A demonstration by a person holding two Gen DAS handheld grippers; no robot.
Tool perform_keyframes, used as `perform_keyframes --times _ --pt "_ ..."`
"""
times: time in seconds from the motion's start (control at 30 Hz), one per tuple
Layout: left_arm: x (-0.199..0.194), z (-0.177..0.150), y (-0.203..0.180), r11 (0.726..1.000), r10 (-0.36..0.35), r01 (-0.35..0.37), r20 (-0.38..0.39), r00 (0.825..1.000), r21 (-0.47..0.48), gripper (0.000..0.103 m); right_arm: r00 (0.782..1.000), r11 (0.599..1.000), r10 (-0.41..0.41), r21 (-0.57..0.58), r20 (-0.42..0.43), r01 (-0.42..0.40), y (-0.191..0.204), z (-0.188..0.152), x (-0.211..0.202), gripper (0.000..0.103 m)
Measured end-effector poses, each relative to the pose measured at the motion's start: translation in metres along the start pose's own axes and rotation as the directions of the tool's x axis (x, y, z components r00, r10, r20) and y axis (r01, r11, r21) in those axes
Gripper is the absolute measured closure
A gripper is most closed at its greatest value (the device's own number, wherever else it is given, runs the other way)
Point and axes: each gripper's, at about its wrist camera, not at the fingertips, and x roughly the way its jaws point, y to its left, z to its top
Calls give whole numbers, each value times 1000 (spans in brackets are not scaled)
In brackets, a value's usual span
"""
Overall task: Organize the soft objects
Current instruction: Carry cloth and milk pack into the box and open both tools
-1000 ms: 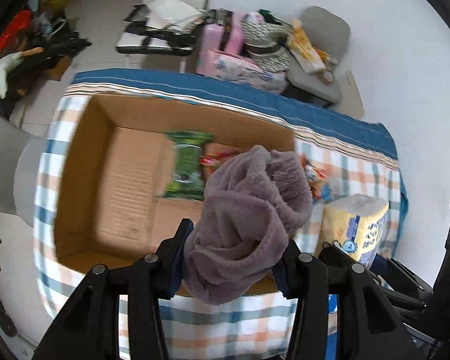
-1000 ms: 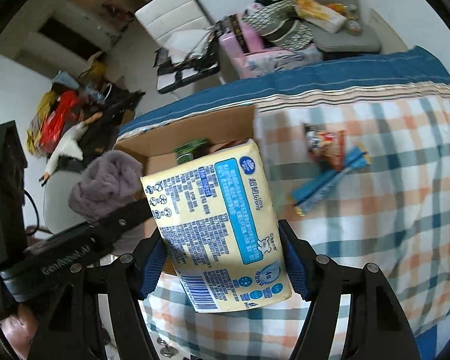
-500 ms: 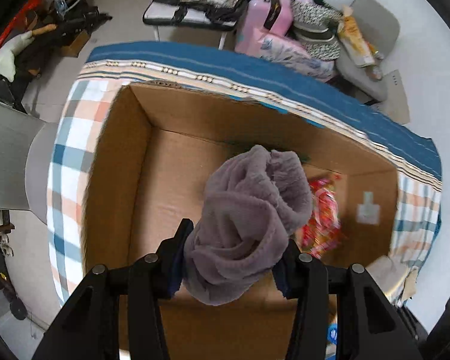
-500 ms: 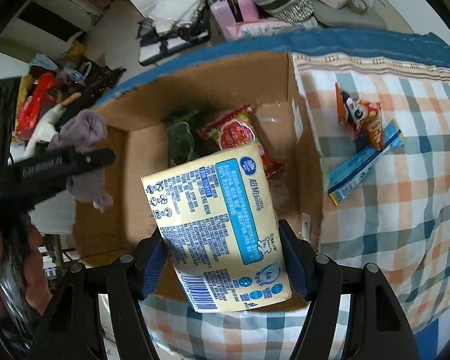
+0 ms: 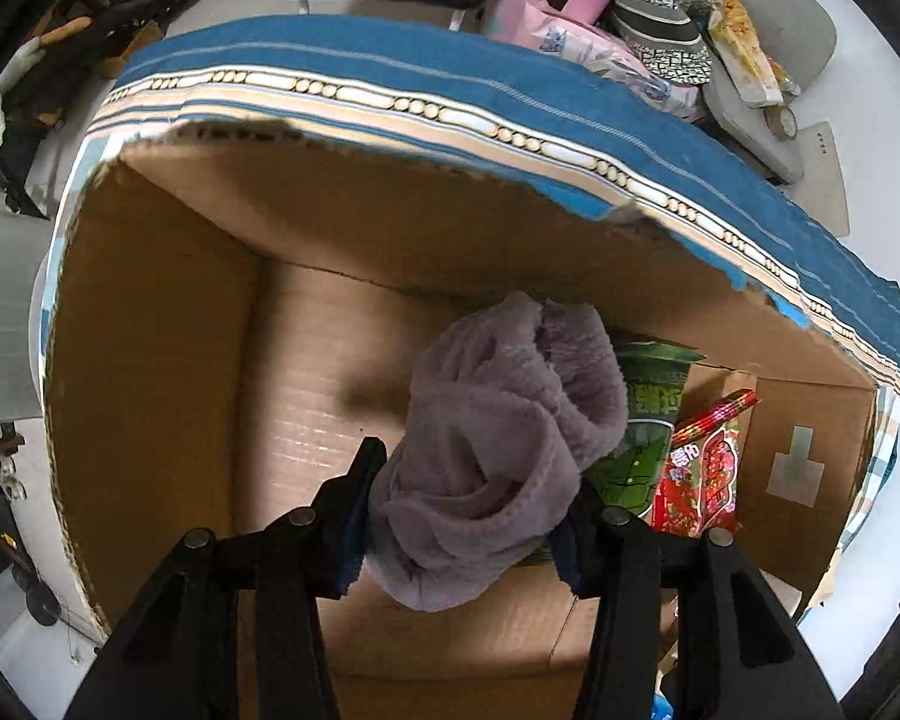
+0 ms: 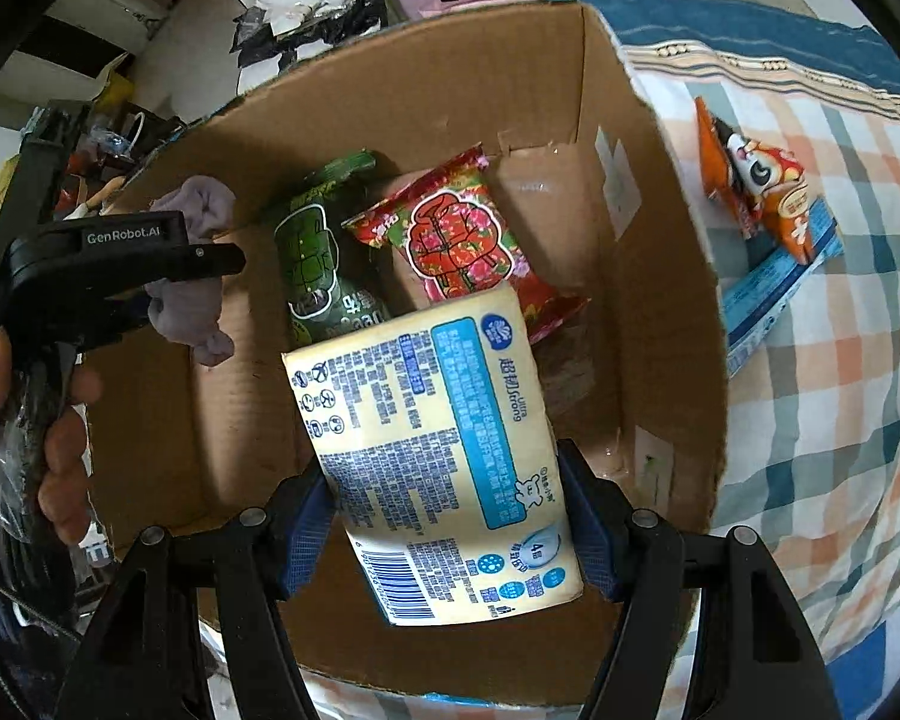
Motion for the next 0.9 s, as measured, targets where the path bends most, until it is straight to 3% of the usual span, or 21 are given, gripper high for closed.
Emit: perform_keyframes --times 0.2,0.27,0.33,0.47,0.67,0.9 --pt "1 -2 0 999 32 -32 -19 999 11 50 1000 1000 8 14 -23 -8 -5 2 7 31" --pt "-3 -4 0 999 40 -40 -9 999 18 28 1000 1000 8 13 -27 -8 -5 2 8 31" --pt "-7 -6 0 999 48 -48 5 999 25 19 1000 1000 0 12 -21 0 -4 4 8 31" --pt "-22 -15 3 998 57 -59 36 998 39 11 1000 1000 -18 2 -19 18 -5 5 4 28" --pt "-51 -47 8 994 76 -86 129 989 68 4 996 996 -83 -36 16 83 -4 -2 -12 3" --pt "-88 -101 8 990 93 -116 247 965 80 4 978 977 -181 -98 105 191 9 -16 -43 2"
